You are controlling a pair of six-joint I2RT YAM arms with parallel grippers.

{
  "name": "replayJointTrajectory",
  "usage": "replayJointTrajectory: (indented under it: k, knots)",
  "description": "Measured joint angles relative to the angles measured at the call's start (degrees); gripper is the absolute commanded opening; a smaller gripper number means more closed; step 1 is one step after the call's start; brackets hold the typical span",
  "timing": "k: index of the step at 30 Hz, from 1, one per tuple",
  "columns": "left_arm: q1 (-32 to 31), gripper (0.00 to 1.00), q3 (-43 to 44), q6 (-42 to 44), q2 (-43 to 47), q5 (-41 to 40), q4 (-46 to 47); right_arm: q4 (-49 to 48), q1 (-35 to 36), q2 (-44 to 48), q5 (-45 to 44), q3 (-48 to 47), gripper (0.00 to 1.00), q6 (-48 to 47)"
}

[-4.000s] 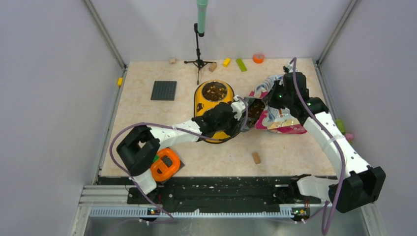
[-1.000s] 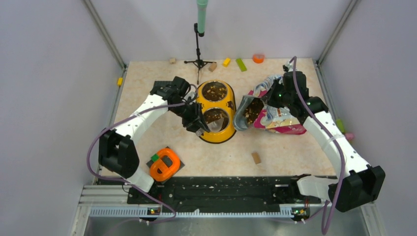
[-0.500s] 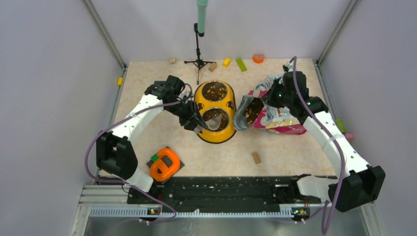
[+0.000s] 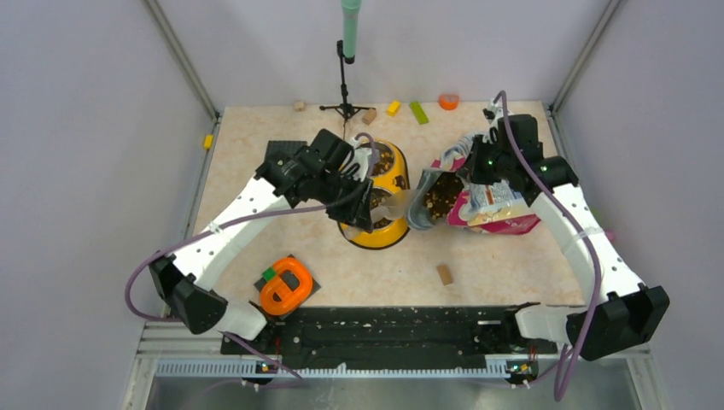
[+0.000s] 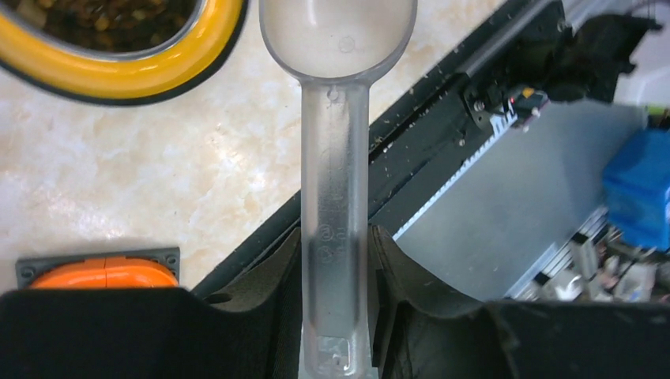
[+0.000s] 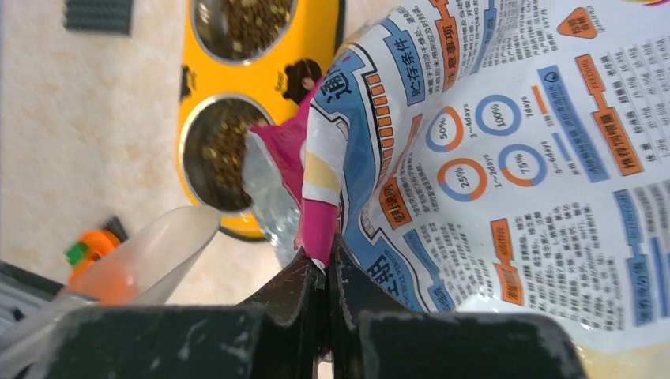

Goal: Serve the pet food

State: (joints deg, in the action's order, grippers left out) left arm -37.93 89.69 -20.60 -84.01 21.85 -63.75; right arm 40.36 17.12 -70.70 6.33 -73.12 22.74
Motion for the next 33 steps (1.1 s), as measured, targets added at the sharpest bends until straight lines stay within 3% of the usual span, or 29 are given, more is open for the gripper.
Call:
replayJointTrajectory:
  k: [5, 11, 19, 25, 28, 33]
  knots:
    - [-5.7, 0.0, -1.86, 6.88, 4.42, 1.51, 3.5, 7.76, -0.44, -0.85, 1.84, -4.7, 0.0, -8.26]
    - [-9.07, 0.0, -2.01, 11.96, 3.54, 6.82, 5.95, 10.25, -0.42, -0.5, 2.4, -5.18, 0.0, -10.54]
    - [-11.5, 0.0, -1.81, 10.29, -6.25, 5.66, 7.65, 5.55, -0.39, 4.48, 0.17, 1.14, 0.0, -5.92]
    - [-11.41, 0.0, -1.95, 7.67, -7.85, 1.75, 10.03, 5.29, -0.39, 4.74, -1.14, 1.14, 0.0, -5.05]
    - [-11.43, 0.0, 0.83, 6.95, -11.21, 0.72, 9.03, 5.27, -0.39, 4.76, -1.31, 1.14, 0.0, -4.74]
    - [-11.45, 0.0, 14.12, 4.35, -23.56, -2.03, 3.8, 5.07, -0.37, 4.76, -1.68, 1.14, 0.0, -4.15]
